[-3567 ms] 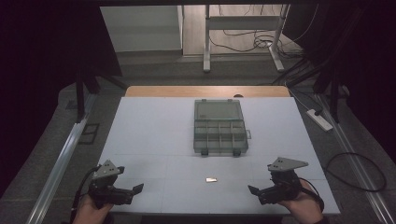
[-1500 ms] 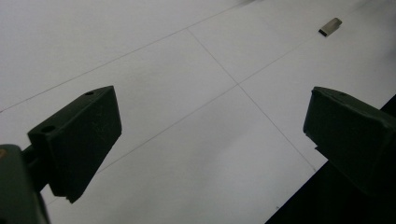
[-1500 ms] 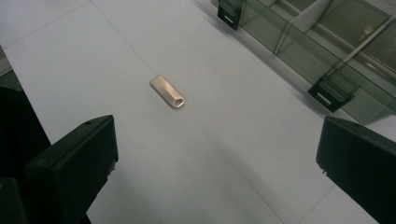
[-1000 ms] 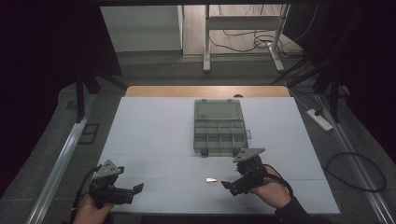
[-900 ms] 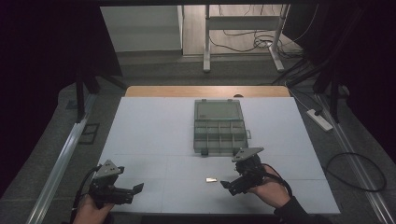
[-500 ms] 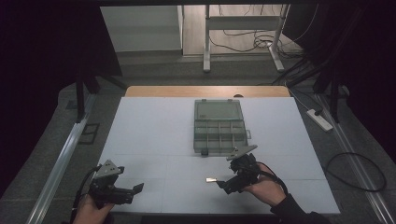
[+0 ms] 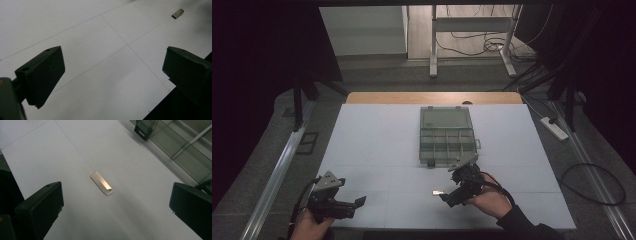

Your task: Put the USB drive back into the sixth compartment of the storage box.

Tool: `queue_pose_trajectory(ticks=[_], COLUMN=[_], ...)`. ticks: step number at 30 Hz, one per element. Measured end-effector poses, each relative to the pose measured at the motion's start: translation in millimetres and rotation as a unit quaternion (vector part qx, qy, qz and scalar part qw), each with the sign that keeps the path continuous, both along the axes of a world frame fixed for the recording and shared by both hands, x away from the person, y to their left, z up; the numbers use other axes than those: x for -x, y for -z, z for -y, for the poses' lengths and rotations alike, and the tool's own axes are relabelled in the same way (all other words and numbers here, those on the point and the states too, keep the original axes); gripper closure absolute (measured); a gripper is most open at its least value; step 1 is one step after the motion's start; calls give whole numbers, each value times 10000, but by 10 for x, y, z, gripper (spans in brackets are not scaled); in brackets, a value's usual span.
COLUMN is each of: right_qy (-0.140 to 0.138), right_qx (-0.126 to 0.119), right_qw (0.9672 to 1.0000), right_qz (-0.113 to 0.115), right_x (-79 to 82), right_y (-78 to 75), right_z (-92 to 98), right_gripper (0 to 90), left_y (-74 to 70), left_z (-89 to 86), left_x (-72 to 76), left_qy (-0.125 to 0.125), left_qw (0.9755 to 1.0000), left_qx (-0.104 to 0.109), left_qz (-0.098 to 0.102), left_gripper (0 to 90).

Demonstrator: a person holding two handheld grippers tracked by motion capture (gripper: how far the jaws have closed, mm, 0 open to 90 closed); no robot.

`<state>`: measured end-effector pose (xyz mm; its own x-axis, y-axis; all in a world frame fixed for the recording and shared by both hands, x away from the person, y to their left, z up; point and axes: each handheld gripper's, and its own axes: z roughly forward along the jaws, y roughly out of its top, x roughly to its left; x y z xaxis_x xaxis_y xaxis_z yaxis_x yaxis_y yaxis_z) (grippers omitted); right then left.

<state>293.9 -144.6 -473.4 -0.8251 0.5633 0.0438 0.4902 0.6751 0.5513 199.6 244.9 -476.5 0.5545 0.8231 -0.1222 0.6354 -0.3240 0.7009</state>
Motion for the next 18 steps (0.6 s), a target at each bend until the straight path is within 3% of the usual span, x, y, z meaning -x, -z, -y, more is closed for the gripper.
queue_pose_trajectory(ticks=[18], right_qy=[-159], right_qx=[242], right_qw=[9994], right_qz=[-183], right_x=[-94], right_y=[118], right_z=[-169], right_gripper=[0], left_y=[1], left_z=[0], left_x=[-3], left_qy=[4], left_qw=[10000], left_qx=[-7], left_qz=[-8], left_gripper=[43])
